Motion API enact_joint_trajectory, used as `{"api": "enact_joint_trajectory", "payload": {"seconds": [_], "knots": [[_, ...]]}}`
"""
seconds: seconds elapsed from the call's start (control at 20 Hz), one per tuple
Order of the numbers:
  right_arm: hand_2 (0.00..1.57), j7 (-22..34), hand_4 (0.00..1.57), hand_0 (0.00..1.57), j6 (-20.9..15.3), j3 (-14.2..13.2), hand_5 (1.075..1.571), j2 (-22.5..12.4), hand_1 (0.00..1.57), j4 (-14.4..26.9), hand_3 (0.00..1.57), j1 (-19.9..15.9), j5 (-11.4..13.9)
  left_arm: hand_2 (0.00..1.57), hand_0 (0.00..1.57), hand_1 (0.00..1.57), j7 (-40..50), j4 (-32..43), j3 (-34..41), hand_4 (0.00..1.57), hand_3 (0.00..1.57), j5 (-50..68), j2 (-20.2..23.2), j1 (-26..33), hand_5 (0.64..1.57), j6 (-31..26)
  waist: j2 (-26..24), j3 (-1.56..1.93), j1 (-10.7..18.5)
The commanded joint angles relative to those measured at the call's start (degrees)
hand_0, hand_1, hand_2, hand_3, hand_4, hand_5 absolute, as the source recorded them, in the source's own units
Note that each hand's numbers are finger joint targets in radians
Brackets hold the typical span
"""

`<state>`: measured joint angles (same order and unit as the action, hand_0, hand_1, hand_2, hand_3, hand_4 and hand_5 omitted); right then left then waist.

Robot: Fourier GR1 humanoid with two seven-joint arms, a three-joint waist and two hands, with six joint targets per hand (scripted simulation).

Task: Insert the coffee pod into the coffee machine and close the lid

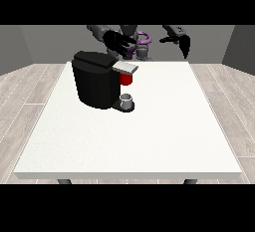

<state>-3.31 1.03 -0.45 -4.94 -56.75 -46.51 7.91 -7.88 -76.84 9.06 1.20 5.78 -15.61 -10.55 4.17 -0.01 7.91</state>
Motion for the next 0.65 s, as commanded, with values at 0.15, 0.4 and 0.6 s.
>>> {"api": "enact_joint_trajectory", "payload": {"seconds": [0.15, 0.4, 0.6], "knots": [[0.0, -2.53, 0.13, 0.0, 5.21, 0.88, 1.571, 2.41, 0.0, -2.14, 0.0, 4.03, -2.96, 0.0, 0.0, 0.0, -0.94, -1.31, -1.16, 0.21, 0.0, 1.04, -0.88, 3.8, 1.571, -1.11, -5.06, 0.01, -1.89], [0.0, -7.35, 0.27, 0.0, 1.4, 9.89, 1.571, 4.85, 0.0, -7.59, 0.0, 16.07, -9.59, 0.0, 0.0, 0.0, -1.71, 2.35, -0.28, 0.19, 0.0, 1.3, -0.37, 4.11, 1.571, -1.25, -8.53, 0.02, -4.0], [0.0, -5.92, 0.16, 0.0, 0.31, 9.65, 1.571, 4.9, 0.0, -10.42, 0.0, 22.2, -12.0, 0.0, 0.0, 0.0, -0.74, 2.78, 0.3, 0.19, 0.0, 0.33, -1.29, 5.35, 1.571, 2.11, -10.61, 0.02, -8.09]]}}
